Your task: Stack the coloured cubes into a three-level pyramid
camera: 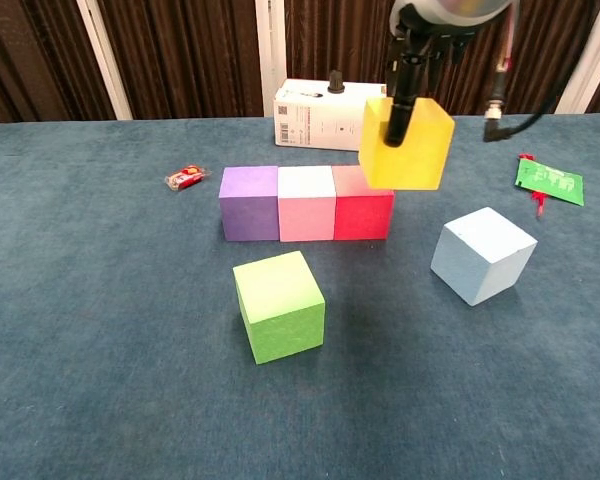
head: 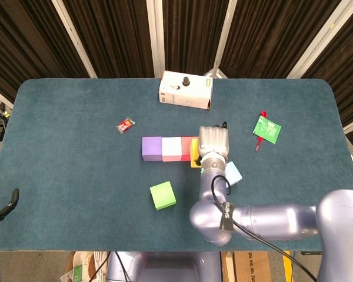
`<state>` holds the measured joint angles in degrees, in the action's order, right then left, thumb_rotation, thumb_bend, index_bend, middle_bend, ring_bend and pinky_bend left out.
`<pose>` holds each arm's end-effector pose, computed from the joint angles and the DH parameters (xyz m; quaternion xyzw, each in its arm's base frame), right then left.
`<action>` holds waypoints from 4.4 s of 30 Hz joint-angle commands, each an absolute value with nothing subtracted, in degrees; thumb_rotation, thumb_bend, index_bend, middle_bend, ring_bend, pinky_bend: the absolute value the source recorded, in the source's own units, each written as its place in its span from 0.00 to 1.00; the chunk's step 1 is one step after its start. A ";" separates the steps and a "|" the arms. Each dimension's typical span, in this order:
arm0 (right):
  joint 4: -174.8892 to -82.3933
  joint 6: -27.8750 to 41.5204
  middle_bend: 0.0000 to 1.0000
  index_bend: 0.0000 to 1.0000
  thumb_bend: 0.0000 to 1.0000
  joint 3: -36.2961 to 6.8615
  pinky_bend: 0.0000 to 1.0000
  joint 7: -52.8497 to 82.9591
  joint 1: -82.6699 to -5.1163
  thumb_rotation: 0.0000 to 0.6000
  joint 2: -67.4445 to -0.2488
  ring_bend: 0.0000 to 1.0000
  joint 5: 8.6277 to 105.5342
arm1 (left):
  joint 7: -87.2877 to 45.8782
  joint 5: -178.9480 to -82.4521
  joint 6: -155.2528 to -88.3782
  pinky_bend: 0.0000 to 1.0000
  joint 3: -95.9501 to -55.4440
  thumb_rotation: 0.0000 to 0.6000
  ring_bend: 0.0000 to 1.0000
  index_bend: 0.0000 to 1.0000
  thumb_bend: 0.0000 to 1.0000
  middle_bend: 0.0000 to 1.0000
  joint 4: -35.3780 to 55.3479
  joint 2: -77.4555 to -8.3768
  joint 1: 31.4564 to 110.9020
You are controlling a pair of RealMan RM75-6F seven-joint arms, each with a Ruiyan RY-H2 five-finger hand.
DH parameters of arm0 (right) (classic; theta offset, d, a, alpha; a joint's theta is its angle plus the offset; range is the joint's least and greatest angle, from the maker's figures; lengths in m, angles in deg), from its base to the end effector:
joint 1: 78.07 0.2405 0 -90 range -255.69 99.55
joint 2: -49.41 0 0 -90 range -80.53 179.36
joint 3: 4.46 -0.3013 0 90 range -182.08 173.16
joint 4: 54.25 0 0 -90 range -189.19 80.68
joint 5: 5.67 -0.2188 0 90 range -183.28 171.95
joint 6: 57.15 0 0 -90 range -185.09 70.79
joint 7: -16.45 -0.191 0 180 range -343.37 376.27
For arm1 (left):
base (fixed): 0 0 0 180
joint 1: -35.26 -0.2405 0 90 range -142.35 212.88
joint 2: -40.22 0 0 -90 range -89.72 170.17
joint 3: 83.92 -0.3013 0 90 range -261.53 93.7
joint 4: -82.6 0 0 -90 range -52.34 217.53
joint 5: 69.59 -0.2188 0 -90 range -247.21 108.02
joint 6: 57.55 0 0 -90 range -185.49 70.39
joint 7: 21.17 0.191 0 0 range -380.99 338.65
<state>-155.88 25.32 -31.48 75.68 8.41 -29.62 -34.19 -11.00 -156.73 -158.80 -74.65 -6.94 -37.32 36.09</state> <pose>0.0148 -0.4633 0.0410 0.6381 -0.5026 0.1734 0.5569 -0.3338 0.2187 0.1624 -0.4827 -0.3010 -0.4667 0.6771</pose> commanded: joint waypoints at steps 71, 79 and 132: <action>-131.40 19.69 0.41 0.47 0.29 -42.89 0.00 83.77 4.68 1.00 -50.94 0.19 -16.34 | -11.38 -153.10 -157.05 0.00 -73.14 1.00 0.00 0.05 0.41 0.00 -6.48 -37.40 36.88; -130.46 19.29 0.41 0.47 0.29 -43.33 0.00 84.01 4.51 1.00 -51.61 0.19 -15.65 | -11.27 -152.83 -156.82 0.00 -73.07 1.00 0.00 0.05 0.41 0.00 -6.47 -37.46 36.97; -131.47 20.38 0.39 0.47 0.29 -45.21 0.00 87.09 2.80 1.00 -51.95 0.19 -14.32 | -11.04 -152.01 -157.15 0.00 -72.58 1.00 0.00 0.05 0.41 0.00 -6.69 -37.71 36.95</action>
